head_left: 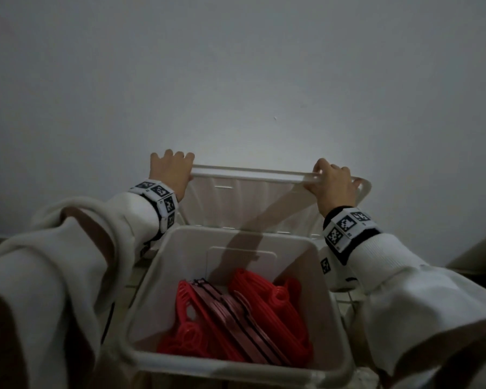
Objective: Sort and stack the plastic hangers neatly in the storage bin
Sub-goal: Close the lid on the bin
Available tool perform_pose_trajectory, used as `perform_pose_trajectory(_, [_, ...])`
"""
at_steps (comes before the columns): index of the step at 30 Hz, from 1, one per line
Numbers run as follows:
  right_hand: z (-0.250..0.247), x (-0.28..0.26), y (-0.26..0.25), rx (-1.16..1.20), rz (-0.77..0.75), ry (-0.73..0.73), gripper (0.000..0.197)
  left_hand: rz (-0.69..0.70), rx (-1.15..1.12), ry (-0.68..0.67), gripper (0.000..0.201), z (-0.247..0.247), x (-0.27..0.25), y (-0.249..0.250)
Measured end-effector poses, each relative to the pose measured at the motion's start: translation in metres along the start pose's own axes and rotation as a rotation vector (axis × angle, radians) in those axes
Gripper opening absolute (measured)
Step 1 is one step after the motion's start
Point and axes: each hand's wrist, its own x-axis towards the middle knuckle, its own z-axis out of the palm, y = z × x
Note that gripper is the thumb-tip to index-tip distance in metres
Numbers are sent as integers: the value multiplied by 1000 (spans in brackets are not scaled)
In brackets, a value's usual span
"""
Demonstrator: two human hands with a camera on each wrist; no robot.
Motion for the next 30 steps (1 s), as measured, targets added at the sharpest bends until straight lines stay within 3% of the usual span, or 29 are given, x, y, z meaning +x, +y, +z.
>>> perform_pose_trajectory(6, [-25, -53, -5, -89, 62, -92, 23, 51, 70, 6, 29, -28, -53, -15])
perform_pose_trajectory(9, [-31, -79, -6, -238, 63, -173, 33, 93, 111, -23, 26, -31, -82, -18])
perform_pose_trajectory(12, [-28, -103, -4, -402, -16, -279, 32, 169, 136, -164, 21, -30, -113, -18])
perform_pose_trajectory(16, [-12, -136, -2, -597, -139, -577, 28, 277, 180, -407, 16, -7, -149, -14])
perform_pose_trajectory(21, [19, -173, 4, -738, -302, -798, 26, 350, 244, -655, 36, 38, -176, -1])
perform_pose_trajectory(24, [38, -191, 11, -779, -387, -865, 27, 358, 273, -721, 48, 66, -191, 7])
perform_pose_trajectory(30, [57, -211, 17, -748, -417, -1028, 36, 386, 348, -857, 61, 97, -199, 16])
